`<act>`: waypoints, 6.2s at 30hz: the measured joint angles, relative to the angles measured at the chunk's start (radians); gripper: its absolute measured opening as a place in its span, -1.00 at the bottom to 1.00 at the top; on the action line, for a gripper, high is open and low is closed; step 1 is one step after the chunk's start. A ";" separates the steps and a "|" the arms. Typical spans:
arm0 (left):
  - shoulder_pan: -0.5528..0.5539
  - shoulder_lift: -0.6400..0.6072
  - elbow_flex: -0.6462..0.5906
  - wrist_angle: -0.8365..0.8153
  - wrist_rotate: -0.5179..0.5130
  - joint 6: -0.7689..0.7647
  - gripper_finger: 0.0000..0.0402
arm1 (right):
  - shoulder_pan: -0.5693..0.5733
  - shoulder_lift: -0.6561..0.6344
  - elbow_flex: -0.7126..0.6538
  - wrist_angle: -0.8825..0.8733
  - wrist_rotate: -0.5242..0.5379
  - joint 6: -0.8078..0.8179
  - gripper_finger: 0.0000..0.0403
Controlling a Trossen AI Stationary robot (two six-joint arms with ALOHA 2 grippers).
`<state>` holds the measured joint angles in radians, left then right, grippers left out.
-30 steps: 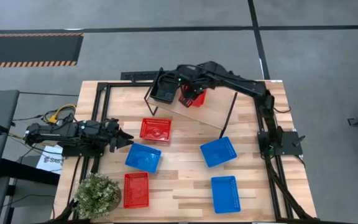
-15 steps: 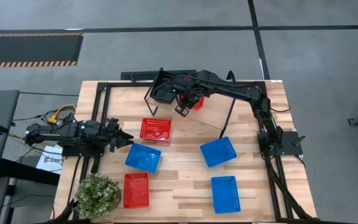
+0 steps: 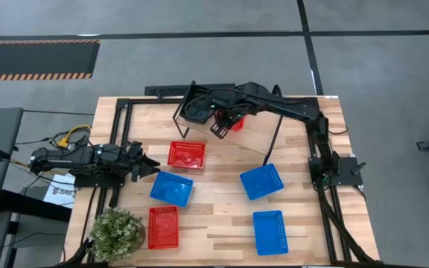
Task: Stack baskets on shelf by color
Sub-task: Put the bottom right red bin on the shelf, then stack the top red bin on the red bin on the shelf
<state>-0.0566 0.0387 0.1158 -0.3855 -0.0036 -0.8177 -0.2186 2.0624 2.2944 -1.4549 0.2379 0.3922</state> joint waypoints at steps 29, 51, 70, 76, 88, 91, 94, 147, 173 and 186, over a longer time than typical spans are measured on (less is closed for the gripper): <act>0.000 0.000 0.000 0.000 0.000 -0.030 0.12 | -0.030 -0.132 -0.240 -0.116 0.127 0.265 -0.55; 0.000 0.000 0.000 0.000 -0.003 -0.032 0.12 | 0.011 -0.166 -0.240 -0.116 0.129 0.318 -0.55; 0.000 0.000 0.000 0.001 0.023 -0.042 0.12 | 0.039 -0.316 -0.427 -0.113 0.211 0.361 -0.55; 0.000 0.000 0.000 0.000 0.023 -0.041 0.12 | 0.039 -0.335 -0.519 -0.076 0.209 0.400 -0.55; 0.000 0.000 0.000 -0.005 0.022 -0.032 0.12 | 0.039 -0.308 -0.569 0.107 0.178 0.355 -0.55; 0.000 0.000 0.000 -0.005 0.021 -0.032 0.12 | 0.039 -0.307 -0.570 0.141 0.154 0.325 -0.55; 0.000 0.000 0.000 -0.005 0.021 -0.032 0.12 | 0.039 -0.307 -0.570 0.160 0.150 0.312 -0.55; 0.000 0.009 0.000 -0.007 0.006 -0.060 0.12 | 0.238 0.149 -0.490 0.746 -0.003 0.768 -0.10; 0.000 0.013 0.000 -0.008 -0.038 -0.051 0.12 | 0.228 0.063 -0.490 0.690 -0.008 0.728 -0.97; 0.000 0.013 0.000 -0.007 -0.038 -0.032 0.12 | 0.333 -0.299 -0.489 0.592 -0.056 0.508 -0.98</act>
<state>-0.0566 0.0517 0.1162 -0.3927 -0.0414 -0.8497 0.1143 1.7632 1.8054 -0.8626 0.1820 0.9006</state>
